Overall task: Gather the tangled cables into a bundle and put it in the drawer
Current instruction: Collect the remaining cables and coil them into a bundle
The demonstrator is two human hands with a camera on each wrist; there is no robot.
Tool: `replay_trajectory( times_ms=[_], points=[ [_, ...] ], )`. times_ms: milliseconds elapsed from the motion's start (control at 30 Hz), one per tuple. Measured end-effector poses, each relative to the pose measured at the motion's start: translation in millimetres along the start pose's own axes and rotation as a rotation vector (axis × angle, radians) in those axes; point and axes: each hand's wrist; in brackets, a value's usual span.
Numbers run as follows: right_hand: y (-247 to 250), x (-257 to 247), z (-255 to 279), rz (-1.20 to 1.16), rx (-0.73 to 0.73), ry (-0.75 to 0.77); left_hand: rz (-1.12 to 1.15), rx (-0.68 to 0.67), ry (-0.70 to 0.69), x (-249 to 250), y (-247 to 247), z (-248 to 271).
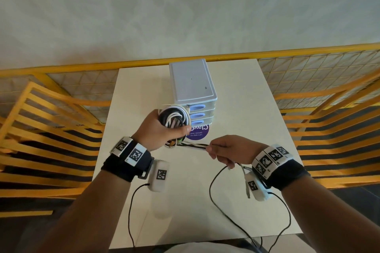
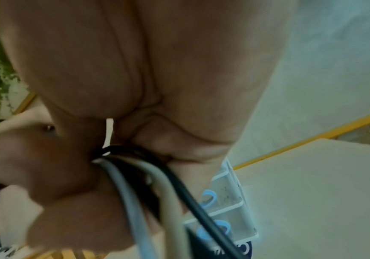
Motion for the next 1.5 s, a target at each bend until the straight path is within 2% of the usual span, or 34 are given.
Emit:
replay_trajectory(
  times_ms=[133,200,400,500,700,900,1067,1200,1267,1400,1500],
  points=[
    [3.3,-3.3,-1.4,-0.028,-0.051,-0.057,-0.245,-0.155,0.047,12.8,-11.8,1.4],
    [3.3,-7.5,-3.5,-0.106,-0.1,-0.087,-0.417,-0.219,0.026,14.8,-18.1,-0.3],
    [6.3,-24.0,-1.1,-0.208,-0.119,-0.145,-0.827,-0.492,0.035,16.3,-34.3,-8.3],
    [7.3,-23.8,-1.6,-0.252,-0.155,-0.163,-0.934,-0.552,0.013,16.7,-38.4,-7.7],
    [8.7,-24.3,0.6,-0.243,-0.266,-0.191,-0.929,-0.638,0.0,10.9,-46.1,-1.8],
    [3.4,-27.4,-1.2,-0.054,-0.159,-0.204,-1.006,-0.653,-0.031,10.1,-57.1,1.8],
    [3.9,-35.9,2.7,0.079,-0.138,-0.18,-1.072,-0.756,-0.071,12.4,-61.6,1.5],
    [-0.3,-46.9,-3.2,0.233,-0.177,-0.283,-1.126,-0.818,-0.12,13.9,-69.8,5.4],
    [-0.9,-50.8,-6.2,0.257,-0.205,-0.34,-1.137,-0.844,-0.078,14.3,-74.5,9.9],
    [-11.0,-52.9,-14.0,0.132,-0.21,-0.4,-1.099,-0.77,0.103,13.1,-67.1,4.9],
    [-17.4,-54.0,-18.3,0.172,-0.203,-0.403,-1.076,-0.816,0.103,14.9,-63.5,2.0]
  ],
)
Point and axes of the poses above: each hand's wrist, its own z-axis away from the middle knuckle, its own y-axis out of the back of the hand, x = y × z, and after that the axes turned 10 degrees about -y, right-handed
